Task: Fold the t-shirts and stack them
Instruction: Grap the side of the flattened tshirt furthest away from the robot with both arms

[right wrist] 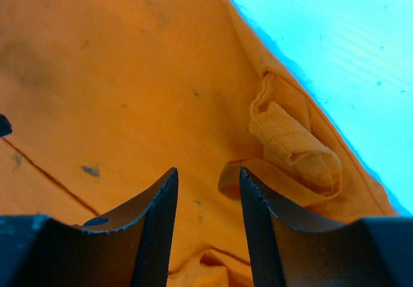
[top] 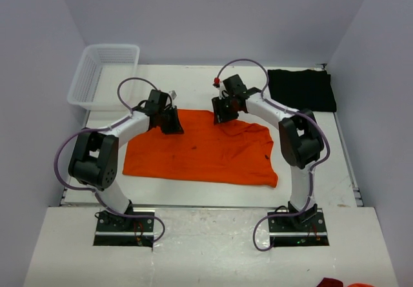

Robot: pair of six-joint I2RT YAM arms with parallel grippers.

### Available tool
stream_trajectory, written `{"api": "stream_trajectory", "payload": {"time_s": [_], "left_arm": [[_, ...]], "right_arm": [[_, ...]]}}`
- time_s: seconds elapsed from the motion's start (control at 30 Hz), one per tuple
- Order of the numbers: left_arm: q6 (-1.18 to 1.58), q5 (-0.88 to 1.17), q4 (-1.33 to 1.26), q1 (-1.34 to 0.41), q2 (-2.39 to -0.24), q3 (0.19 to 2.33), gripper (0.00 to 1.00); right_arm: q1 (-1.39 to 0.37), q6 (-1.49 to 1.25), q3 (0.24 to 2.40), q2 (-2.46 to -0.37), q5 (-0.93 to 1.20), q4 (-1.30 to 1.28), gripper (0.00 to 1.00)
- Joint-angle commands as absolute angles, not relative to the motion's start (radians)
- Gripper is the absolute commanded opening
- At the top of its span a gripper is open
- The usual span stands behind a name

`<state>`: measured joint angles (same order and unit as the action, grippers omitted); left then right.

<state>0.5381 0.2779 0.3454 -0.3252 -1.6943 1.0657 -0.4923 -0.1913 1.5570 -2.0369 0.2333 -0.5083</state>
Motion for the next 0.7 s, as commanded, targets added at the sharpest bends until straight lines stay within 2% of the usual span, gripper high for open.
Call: {"api": "stream_trajectory", "payload": {"time_s": [0.0, 0.37, 0.67], "left_arm": [[0.517, 0.313, 0.314, -0.308, -1.675, 1.066, 0.0], [0.508, 0.356, 0.305, -0.291, -1.644, 1.066, 0.0], [0.5, 0.394, 0.305, -0.268, -1.618, 1.065, 0.0]], "right_arm": [[-0.494, -0.163, 1.598, -2.057, 0.236, -0.511, 0.44], [-0.494, -0.166, 1.635, -2.08, 0.166, -0.564, 0.38], [-0.492, -0.176, 1.686, -2.112, 0.126, -0.612, 0.22]]}}
